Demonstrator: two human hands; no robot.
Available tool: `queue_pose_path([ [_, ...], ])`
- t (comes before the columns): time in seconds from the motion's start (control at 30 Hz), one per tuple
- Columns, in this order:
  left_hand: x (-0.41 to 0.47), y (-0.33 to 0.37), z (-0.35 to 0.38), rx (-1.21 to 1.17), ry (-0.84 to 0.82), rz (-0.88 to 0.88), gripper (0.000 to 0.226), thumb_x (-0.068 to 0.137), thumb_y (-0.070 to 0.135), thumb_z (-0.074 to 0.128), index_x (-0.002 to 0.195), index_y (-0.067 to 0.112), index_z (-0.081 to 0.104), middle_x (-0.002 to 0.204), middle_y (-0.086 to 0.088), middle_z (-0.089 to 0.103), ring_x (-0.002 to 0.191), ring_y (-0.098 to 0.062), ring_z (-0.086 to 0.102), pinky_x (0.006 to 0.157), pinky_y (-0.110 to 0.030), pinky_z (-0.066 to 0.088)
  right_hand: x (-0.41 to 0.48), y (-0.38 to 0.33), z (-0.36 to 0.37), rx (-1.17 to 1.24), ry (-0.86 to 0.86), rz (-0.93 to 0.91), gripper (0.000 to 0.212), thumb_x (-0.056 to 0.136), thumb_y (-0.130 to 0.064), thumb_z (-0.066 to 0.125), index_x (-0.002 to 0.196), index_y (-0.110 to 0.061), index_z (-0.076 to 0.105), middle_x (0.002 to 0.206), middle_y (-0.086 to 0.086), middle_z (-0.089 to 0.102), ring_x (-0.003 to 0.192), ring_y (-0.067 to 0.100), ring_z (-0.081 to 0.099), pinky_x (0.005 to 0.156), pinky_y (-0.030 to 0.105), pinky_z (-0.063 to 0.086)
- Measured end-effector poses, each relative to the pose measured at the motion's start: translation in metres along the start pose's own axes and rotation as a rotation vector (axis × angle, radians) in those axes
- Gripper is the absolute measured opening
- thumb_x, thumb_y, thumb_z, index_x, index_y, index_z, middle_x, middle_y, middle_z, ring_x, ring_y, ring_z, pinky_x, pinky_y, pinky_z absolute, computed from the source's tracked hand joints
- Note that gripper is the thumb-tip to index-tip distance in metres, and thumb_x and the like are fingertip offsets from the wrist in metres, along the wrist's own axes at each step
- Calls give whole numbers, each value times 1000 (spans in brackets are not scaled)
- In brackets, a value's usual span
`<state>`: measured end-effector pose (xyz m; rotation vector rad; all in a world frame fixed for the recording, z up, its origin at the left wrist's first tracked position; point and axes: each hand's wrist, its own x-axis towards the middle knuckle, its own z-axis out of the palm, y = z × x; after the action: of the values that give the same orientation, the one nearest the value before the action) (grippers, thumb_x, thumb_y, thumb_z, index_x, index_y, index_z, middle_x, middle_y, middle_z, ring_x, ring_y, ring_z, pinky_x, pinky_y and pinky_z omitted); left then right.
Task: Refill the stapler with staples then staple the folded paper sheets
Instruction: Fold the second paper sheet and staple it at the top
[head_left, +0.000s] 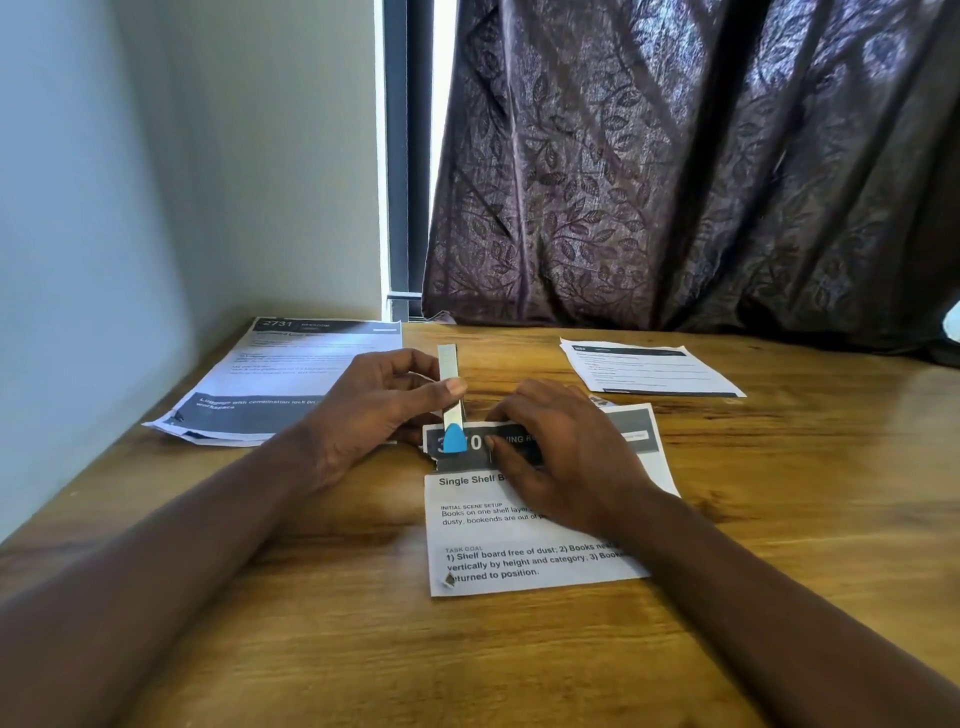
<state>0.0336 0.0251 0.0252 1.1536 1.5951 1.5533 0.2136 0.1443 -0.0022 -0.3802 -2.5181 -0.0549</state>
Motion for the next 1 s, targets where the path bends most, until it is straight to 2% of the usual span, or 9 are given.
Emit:
queue_pose_path([
  [0.1, 0, 0, 1, -5, -17, 11, 26, 82, 22, 76, 102, 10, 66, 86, -10, 80, 71, -13, 75, 55, -20, 57, 0, 0, -1, -2, 1, 1, 22, 94, -39, 59, 110, -24, 64, 102, -6, 62, 97, 13, 52, 84, 29, 40],
  [0.23, 3, -2, 0, 51, -31, 26, 39, 76, 31, 76, 106, 7, 66, 91, -13, 79, 78, -17, 74, 61, -25, 60, 0, 0, 0, 9, -7, 6, 24, 95, -40, 59, 111, -24, 64, 104, -6, 62, 99, 13, 53, 86, 31, 43],
  [0.33, 4, -5, 0, 79, -32, 38, 40, 76, 34, 75, 106, 9, 67, 94, -13, 79, 79, -17, 73, 61, -24, 59, 0, 0, 0, 12, -7, 11, 25, 95, -40, 60, 112, -23, 64, 104, -6, 62, 99, 13, 53, 87, 31, 43],
  [0.57, 8, -11, 3, 177, 1, 53, 22, 92, 29, 70, 109, 14, 71, 101, -10, 77, 76, -5, 67, 54, -18, 52, -1, 0, 1, 7, -10, 19, 25, 94, -40, 60, 112, -24, 64, 104, -6, 62, 100, 12, 53, 87, 31, 44],
  [0.67, 9, -14, 6, 187, 9, 80, 19, 94, 28, 68, 109, 16, 71, 102, -6, 76, 90, -11, 70, 64, -22, 56, 0, 1, 1, 11, -7, 25, 25, 94, -40, 60, 112, -24, 64, 104, -6, 62, 99, 12, 53, 87, 31, 44],
  [0.73, 10, -15, 8, 215, 36, 95, 19, 95, 28, 68, 109, 16, 72, 105, -6, 77, 101, -18, 72, 82, -33, 62, -1, 2, 2, 15, -3, 21, 24, 94, -40, 60, 111, -24, 64, 103, -6, 62, 99, 13, 53, 88, 32, 45],
  [0.8, 10, -16, 10, 231, 65, 106, 18, 95, 26, 68, 107, 15, 72, 104, -8, 77, 103, -22, 73, 90, -41, 61, -1, 2, 2, 26, 0, 15, 23, 94, -40, 60, 109, -24, 64, 102, -7, 61, 98, 12, 53, 87, 33, 45],
  [0.9, 11, -19, 11, 211, 70, 122, 18, 94, 22, 70, 106, 10, 73, 101, -14, 77, 101, -30, 74, 89, -48, 62, -1, 2, 2, 32, 12, 12, 22, 93, -41, 60, 108, -25, 63, 101, -8, 61, 96, 11, 52, 86, 33, 45],
  [1.0, 9, -18, 12, 109, 98, 143, 25, 88, 28, 74, 104, 9, 73, 97, -15, 77, 96, -32, 75, 77, -38, 64, -1, 3, 2, 54, 21, 23, 21, 93, -40, 61, 107, -24, 63, 100, -7, 61, 95, 12, 52, 85, 32, 45],
])
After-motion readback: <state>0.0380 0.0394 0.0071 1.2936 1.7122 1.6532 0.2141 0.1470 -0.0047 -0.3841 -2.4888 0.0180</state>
